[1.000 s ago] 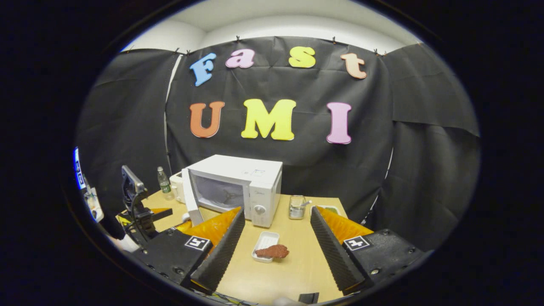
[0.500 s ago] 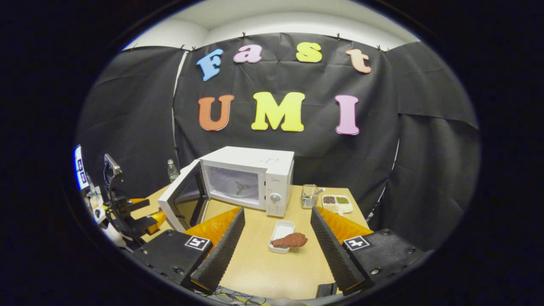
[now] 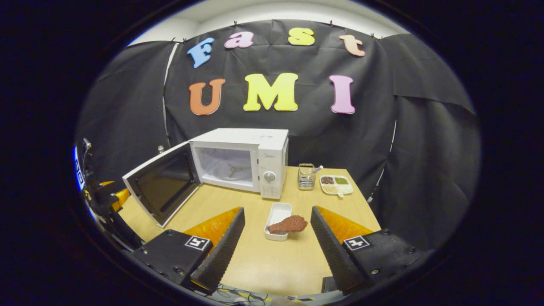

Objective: Open the microwave oven with the left hand, put the food in, and close the microwave oven.

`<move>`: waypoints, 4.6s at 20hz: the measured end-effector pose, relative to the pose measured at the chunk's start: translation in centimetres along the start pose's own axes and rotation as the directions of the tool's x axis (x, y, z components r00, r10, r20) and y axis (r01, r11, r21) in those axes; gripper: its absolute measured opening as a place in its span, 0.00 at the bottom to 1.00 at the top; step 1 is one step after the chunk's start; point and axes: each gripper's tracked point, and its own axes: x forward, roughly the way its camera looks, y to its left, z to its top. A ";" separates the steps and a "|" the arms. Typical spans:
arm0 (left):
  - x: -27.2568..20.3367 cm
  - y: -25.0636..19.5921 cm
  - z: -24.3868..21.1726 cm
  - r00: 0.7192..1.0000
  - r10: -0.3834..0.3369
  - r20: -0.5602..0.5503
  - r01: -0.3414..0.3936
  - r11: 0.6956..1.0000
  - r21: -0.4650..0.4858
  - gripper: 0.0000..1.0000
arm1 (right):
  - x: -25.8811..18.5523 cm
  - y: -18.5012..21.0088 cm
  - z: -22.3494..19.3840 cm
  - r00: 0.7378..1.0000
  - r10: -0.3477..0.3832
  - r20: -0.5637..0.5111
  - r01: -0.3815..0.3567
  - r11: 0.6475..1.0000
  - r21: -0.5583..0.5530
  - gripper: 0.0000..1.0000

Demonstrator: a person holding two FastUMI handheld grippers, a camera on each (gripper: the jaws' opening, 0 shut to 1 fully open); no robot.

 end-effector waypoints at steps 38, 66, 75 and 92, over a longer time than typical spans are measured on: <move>-9.6 -18.2 15.9 0.996 0.035 0.086 -0.029 0.997 -0.076 0.96 | 16.9 -4.4 -3.3 0.830 0.489 -0.268 -0.421 0.865 0.274 0.14; -2.7 -1.7 9.6 0.981 -0.139 0.135 0.142 0.990 -0.011 0.96 | 40.6 23.1 4.0 0.994 0.029 0.108 -0.096 0.710 0.697 0.14; -1.3 -0.7 9.4 0.987 -0.094 0.130 0.100 0.994 -0.036 0.96 | 44.5 22.9 4.1 0.991 -0.068 0.115 -0.001 0.854 0.520 0.26; 0.0 -1.2 8.9 0.991 -0.080 0.109 0.087 0.994 -0.060 0.96 | 42.4 21.9 5.0 0.991 -0.080 0.107 0.064 0.987 0.145 1.00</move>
